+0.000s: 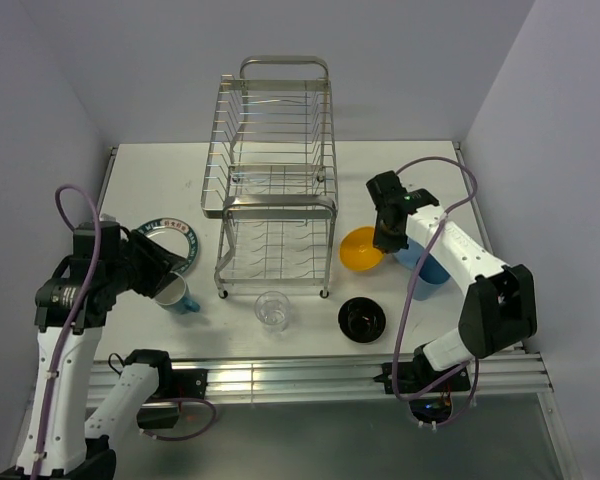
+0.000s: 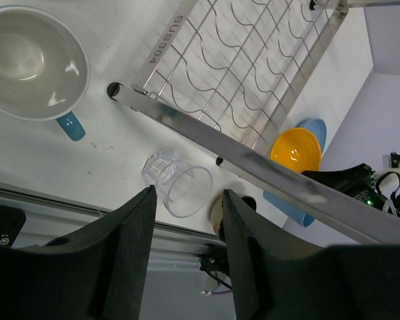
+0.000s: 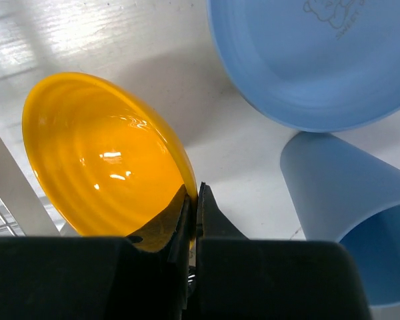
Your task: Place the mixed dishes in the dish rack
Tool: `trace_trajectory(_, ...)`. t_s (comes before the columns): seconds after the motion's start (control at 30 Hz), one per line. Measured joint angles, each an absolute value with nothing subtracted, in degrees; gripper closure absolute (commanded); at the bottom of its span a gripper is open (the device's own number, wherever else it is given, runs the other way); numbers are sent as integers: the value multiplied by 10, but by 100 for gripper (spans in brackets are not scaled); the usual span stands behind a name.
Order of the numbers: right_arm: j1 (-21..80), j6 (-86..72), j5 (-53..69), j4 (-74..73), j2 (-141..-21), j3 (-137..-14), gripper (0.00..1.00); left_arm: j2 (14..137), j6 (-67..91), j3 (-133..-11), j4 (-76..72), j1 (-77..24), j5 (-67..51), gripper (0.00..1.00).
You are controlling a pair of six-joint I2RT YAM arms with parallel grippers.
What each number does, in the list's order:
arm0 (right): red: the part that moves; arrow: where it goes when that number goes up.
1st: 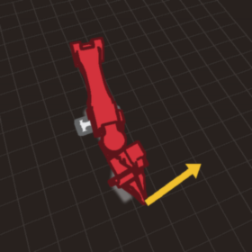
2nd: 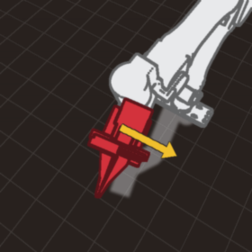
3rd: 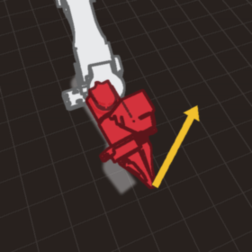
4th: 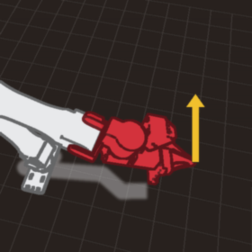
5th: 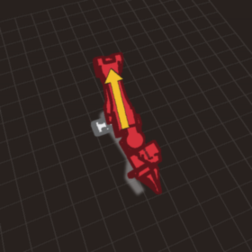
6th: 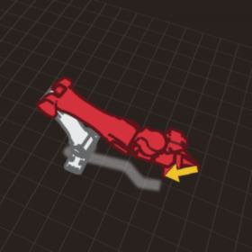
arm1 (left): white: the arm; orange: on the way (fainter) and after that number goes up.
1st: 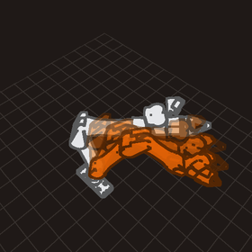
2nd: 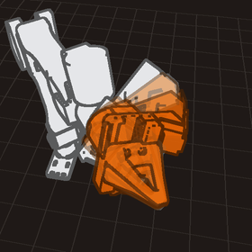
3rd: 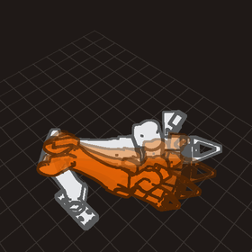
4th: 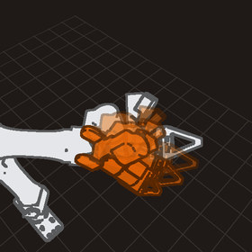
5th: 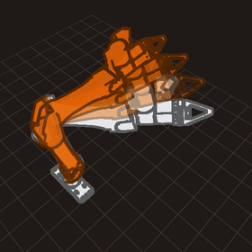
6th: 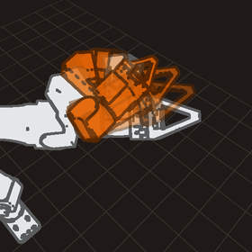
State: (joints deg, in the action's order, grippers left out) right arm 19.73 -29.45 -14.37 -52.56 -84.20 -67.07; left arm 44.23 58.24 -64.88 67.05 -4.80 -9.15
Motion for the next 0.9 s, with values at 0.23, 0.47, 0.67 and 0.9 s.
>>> trace_trajectory(0.23,188,-284,-135,-570,-827,-702,100,466,573,-764,708,-48,-71,44)
trace_trajectory(0.47,166,-273,-93,-619,-826,-881,100,554,514,-1006,673,-48,-53,36)
trace_trajectory(0.67,144,-271,-21,-672,-826,-966,100,580,448,-1065,511,-48,-167,31)
trace_trajectory(0.9,98,-272,62,-720,-826,-1005,100,627,431,-1081,347,-57,-333,29)
